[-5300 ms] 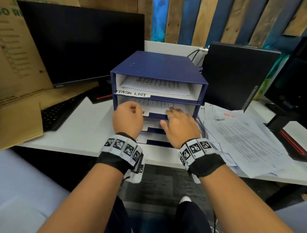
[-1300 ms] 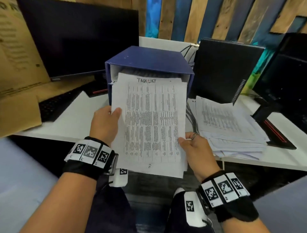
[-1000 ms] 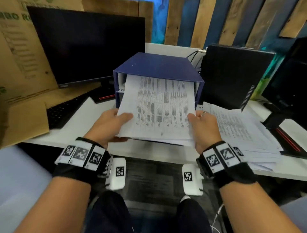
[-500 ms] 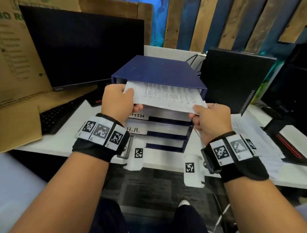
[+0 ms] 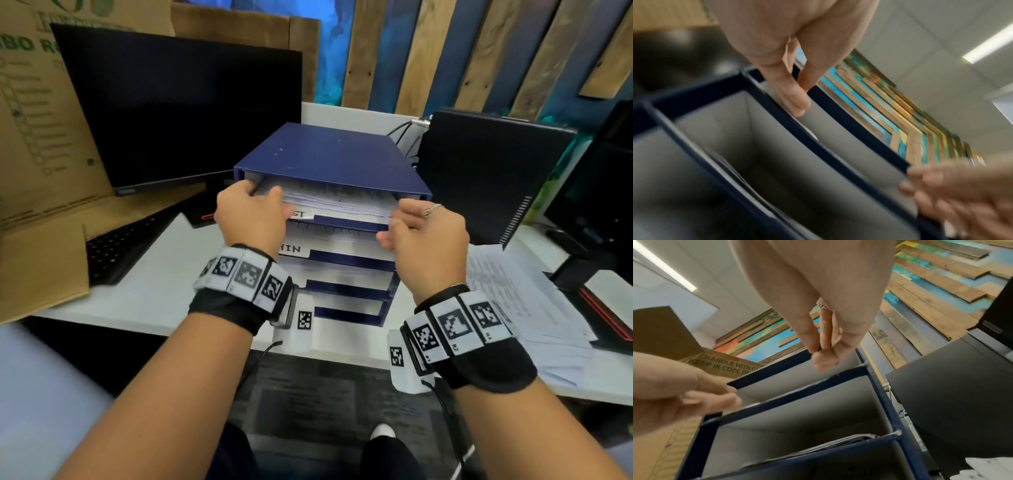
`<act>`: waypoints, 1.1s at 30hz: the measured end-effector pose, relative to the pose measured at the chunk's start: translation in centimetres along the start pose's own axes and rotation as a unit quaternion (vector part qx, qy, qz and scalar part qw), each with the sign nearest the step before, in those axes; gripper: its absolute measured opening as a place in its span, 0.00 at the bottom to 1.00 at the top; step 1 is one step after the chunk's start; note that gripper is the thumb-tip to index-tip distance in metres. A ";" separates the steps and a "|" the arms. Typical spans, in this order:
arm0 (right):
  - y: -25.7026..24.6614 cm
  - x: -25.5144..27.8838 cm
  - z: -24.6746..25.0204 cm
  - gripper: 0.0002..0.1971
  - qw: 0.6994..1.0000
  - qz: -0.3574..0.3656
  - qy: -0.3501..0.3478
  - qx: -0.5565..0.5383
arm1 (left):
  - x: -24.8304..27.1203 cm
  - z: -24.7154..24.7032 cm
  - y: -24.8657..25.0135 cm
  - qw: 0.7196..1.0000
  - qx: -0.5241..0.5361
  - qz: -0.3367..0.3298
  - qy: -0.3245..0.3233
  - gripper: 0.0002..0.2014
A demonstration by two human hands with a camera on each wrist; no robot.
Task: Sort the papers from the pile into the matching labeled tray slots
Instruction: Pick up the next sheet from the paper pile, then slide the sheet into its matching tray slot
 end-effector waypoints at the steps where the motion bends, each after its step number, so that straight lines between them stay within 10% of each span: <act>1: 0.0 -0.1 -0.1 0.14 0.997 0.028 -0.009 0.070 | 0.3 0.2 -0.2 0.998 -0.049 -0.036 0.023 0.09; 5: 0.1 -0.9 -1.5 0.14 0.957 0.082 -0.106 0.259 | 1.9 -0.4 -0.3 0.907 -0.350 -0.234 -0.005 0.10; 10: 0.1 -1.2 -1.7 0.17 0.940 0.087 -0.163 0.289 | 1.2 -2.5 -1.0 0.826 -0.519 -0.175 -0.135 0.19; 15: 2.1 0.9 2.5 0.11 0.985 0.118 -0.002 0.124 | 2.7 -3.1 -0.2 0.900 -0.373 -0.211 -0.080 0.14; 20: 9.4 -0.3 7.0 0.11 0.965 -0.063 0.000 0.254 | 8.4 -8.5 0.3 0.932 -0.208 -0.246 -0.164 0.11; 28: 16.7 -0.9 11.1 0.15 0.853 -0.205 -0.185 0.442 | 13.5 -18.1 -4.1 0.861 -0.229 -0.080 -0.448 0.14; 33: 17.9 -1.0 13.7 0.16 0.861 -0.169 -0.122 0.463 | 13.1 -21.8 -6.6 0.817 -0.280 -0.015 -0.504 0.14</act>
Point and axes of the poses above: each hand's wrist, its own x-axis away from the middle knuckle, its own z-axis out of the back of the hand, y = z × x, the point moved 1 cm from there along -x, towards the middle knuckle, and after that the axes turned 10 degrees about -y, right-handed, at the moved point
